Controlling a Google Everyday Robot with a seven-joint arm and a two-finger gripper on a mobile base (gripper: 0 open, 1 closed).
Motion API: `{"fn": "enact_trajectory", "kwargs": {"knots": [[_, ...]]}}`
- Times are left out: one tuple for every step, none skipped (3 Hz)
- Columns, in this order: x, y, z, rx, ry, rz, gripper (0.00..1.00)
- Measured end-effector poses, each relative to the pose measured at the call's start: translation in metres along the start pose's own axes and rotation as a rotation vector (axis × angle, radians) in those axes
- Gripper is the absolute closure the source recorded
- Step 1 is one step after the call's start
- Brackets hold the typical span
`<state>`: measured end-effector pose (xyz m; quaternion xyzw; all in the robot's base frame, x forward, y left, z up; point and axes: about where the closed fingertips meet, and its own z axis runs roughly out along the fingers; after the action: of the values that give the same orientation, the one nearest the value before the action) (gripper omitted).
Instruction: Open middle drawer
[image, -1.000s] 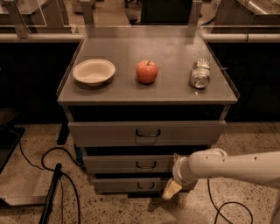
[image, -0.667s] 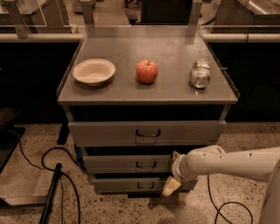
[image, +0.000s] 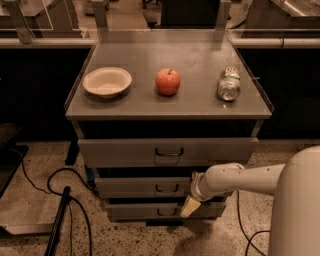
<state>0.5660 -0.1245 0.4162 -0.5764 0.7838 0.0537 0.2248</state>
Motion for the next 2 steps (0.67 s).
{"fn": "enact_trajectory", "kwargs": {"knots": [[-0.0022, 0.0027, 0.015, -0.023, -0.001, -0.012, 0.0], [-0.0089, 0.0104, 0.0246, -0.054, -0.001, -0.028, 0.0]]}}
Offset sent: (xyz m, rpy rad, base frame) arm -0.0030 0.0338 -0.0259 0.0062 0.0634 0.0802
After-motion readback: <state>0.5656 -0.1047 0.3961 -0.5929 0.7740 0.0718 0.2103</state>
